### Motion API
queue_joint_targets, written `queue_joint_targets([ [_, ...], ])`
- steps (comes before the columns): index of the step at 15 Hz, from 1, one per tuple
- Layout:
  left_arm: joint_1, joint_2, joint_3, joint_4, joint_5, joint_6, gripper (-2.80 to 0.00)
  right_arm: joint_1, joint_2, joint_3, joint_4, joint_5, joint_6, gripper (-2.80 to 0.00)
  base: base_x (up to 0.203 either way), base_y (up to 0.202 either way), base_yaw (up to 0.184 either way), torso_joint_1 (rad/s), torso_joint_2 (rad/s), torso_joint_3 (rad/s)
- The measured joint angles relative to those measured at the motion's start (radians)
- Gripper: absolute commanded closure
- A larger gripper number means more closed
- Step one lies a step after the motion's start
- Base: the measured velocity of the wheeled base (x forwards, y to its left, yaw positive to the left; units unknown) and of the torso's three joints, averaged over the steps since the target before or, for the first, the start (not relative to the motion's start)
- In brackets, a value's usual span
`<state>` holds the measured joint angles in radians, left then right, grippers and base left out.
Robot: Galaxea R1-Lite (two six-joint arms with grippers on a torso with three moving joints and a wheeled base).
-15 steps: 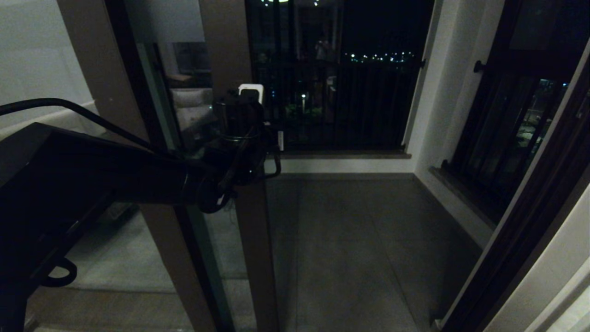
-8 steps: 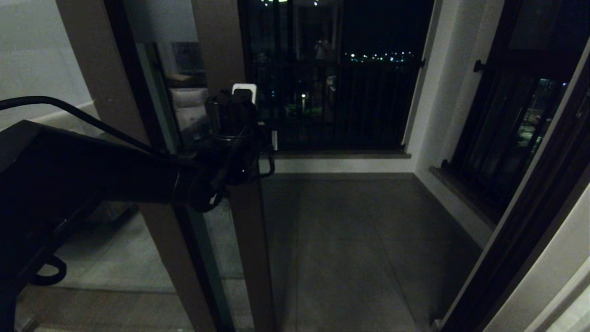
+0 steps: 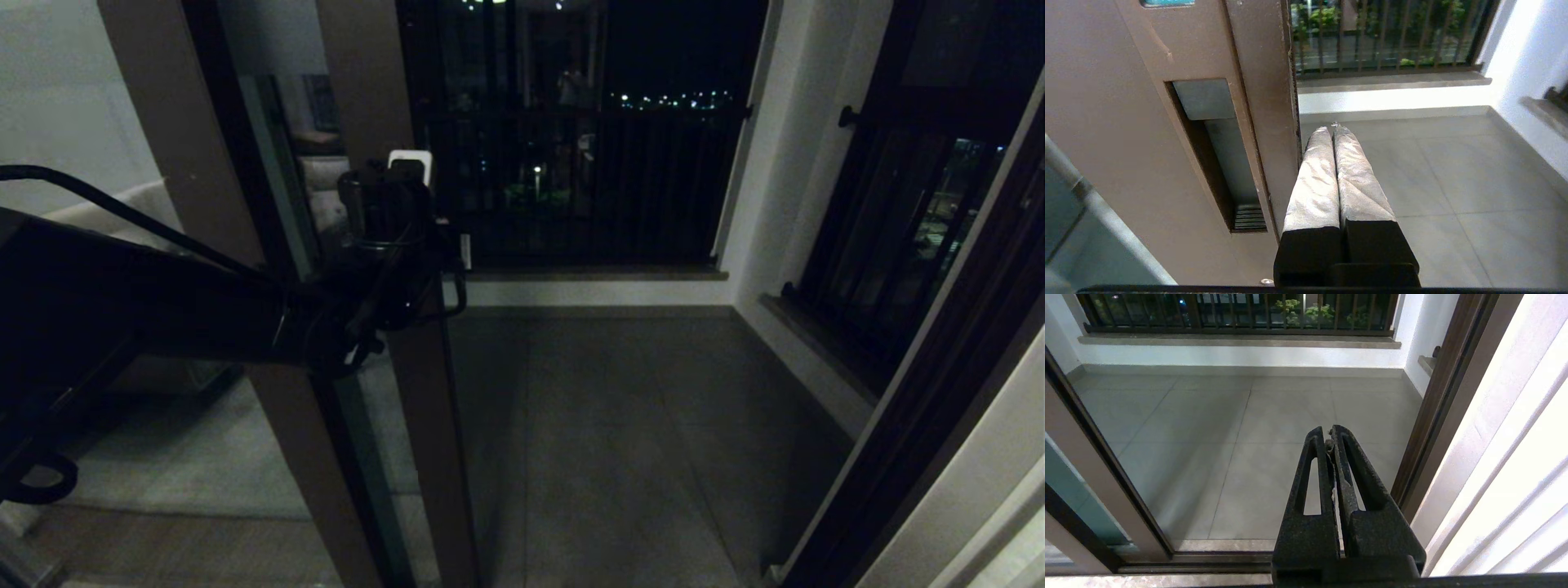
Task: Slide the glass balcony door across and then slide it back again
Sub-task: Open the slid door
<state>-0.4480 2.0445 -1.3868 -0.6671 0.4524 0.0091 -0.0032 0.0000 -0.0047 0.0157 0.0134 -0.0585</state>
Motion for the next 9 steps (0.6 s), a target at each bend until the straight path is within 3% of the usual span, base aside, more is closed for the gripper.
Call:
queue_joint_targets([
  [9,0.028,-0.021,0.040,-0.001,-0.003,0.001,0.00,0.000,0.000,0.000,-0.001,0.000,0.000,0.00,0.000,0.000,0.000,0.000,0.00,0.000],
])
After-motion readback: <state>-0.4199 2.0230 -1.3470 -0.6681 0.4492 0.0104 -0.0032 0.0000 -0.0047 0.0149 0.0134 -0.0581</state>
